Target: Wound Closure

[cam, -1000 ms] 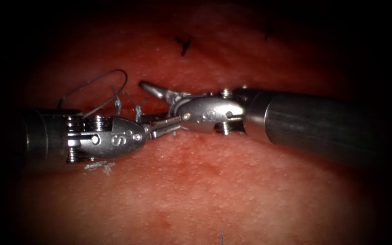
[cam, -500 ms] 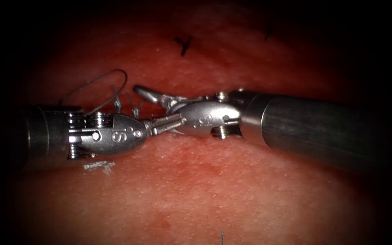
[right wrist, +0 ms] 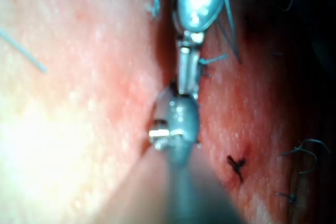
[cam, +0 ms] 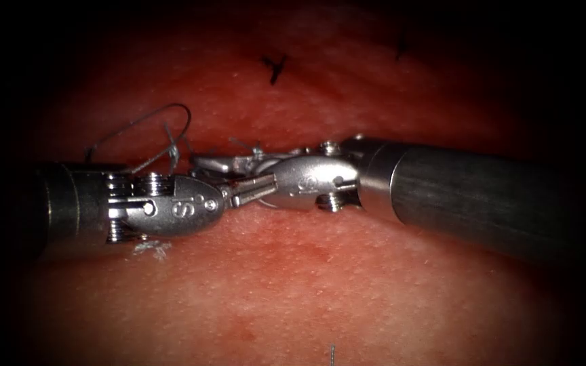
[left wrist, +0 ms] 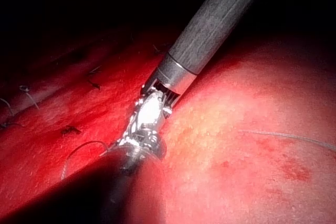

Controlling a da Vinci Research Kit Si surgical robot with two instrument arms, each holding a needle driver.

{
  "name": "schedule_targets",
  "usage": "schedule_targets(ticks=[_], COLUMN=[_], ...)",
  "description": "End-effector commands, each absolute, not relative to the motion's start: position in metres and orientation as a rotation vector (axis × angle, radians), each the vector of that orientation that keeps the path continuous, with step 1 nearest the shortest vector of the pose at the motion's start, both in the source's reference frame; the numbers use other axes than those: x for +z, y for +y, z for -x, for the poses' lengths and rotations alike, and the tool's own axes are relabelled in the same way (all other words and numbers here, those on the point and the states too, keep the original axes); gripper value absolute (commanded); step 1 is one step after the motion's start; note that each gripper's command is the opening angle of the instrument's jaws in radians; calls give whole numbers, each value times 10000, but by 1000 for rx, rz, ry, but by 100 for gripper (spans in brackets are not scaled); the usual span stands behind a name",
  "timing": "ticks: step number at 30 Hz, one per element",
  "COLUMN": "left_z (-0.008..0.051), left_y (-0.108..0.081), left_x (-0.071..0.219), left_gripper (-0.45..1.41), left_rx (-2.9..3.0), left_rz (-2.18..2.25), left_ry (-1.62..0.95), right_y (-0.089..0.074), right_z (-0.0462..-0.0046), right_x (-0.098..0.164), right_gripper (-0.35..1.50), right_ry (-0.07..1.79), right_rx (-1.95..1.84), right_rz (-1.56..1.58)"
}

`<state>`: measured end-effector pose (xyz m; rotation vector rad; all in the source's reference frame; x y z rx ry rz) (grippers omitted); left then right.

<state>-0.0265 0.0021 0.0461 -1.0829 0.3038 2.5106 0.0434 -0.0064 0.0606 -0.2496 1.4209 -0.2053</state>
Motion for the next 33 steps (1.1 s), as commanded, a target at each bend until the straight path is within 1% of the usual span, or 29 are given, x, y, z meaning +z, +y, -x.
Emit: schedule_targets(ticks=[1, 3, 4, 5, 6, 7, 8, 10, 15, 16, 20, 24, 33], left_z=[272, 270, 268, 267, 266, 265, 264, 264, 268, 268, 264, 250, 205], left_y=[26, 23, 22, 20, 19, 16, 15, 10, -7, -11, -30, -46, -77], left_x=[465, 463, 462, 461, 459, 458, 456, 451, 435, 432, 412, 398, 424], left_gripper=[-32, -32, -32, -32, -32, -32, -32, -32, -30, -27, -25, -27, -27], left_rx=[2509, 2511, 2512, 2512, 2513, 2513, 2513, 2513, 2509, 2509, 2504, 2511, 2456], left_rz=[1086, 1088, 1090, 1091, 1091, 1095, 1099, 1110, 1163, 1173, 1221, 1239, 1249], left_ry=[307, 306, 305, 304, 304, 301, 299, 293, 265, 259, 245, 235, 186], right_y=[-57, -59, -59, -60, -60, -61, -62, -67, -74, -74, -72, -68, -68], right_z=[-442, -433, -429, -425, -419, -413, -408, -392, -356, -349, -332, -327, -332], right_x=[610, 613, 613, 613, 612, 611, 610, 607, 597, 594, 585, 578, 575], right_gripper=[-35, -35, 5, 57, 104, 123, 131, 138, 140, 141, 145, 145, 145], right_ry=[1415, 1384, 1369, 1358, 1337, 1321, 1313, 1310, 1310, 1311, 1306, 1298, 1300], right_rx=[-202, -190, -188, -163, -128, -113, -104, -100, -71, -61, -41, -31, -19], right_rz=[257, 270, 280, 267, 254, 250, 248, 243, 226, 223, 227, 223, 223])
